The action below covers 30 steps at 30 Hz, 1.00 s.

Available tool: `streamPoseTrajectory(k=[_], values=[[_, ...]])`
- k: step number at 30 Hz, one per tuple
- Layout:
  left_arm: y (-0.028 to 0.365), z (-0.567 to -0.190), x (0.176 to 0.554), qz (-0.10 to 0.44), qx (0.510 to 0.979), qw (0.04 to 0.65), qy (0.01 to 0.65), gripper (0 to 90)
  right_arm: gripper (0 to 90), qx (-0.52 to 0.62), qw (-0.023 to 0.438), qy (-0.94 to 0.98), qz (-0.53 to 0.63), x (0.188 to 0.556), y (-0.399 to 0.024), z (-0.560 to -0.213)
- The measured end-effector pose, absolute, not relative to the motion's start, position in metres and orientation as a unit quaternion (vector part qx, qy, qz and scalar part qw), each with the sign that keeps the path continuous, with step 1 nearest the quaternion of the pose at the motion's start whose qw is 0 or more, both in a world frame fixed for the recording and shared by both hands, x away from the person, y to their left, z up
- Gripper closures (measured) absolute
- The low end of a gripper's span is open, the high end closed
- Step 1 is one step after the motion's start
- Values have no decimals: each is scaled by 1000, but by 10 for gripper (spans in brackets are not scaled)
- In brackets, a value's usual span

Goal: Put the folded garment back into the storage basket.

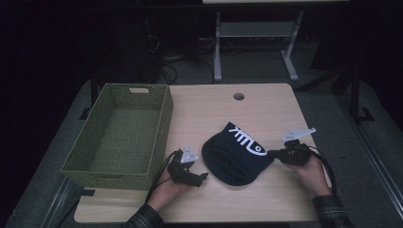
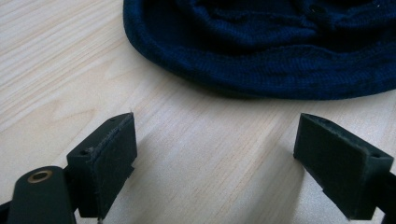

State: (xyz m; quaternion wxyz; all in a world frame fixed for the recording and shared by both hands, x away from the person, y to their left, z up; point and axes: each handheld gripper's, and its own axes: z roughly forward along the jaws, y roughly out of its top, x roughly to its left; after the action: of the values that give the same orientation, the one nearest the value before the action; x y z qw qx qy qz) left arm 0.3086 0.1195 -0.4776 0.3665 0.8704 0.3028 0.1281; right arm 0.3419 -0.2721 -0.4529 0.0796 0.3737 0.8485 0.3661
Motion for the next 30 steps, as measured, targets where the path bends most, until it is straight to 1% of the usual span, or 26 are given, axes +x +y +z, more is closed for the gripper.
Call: streamPoseTrajectory(k=[2,8,12,18,24,28,30], values=[[119,-478,309,128,870,366,303,123,900,368,83,849,370,338,-272,-452],[120,-478,309,128,871,366,303,123,900,369,73,851,366,329,-270,-454],[120,-478,309,128,871,366,303,123,900,359,67,858,362,319,-262,-458],[120,-478,309,128,871,366,303,123,900,347,63,864,360,314,-254,-459],[120,-478,309,128,871,366,303,123,900,325,53,873,360,308,-236,-460],[120,-478,309,128,871,366,302,123,900,325,60,871,363,307,-237,-458],[120,-478,309,128,871,366,303,123,900,332,73,863,373,305,-244,-454]])
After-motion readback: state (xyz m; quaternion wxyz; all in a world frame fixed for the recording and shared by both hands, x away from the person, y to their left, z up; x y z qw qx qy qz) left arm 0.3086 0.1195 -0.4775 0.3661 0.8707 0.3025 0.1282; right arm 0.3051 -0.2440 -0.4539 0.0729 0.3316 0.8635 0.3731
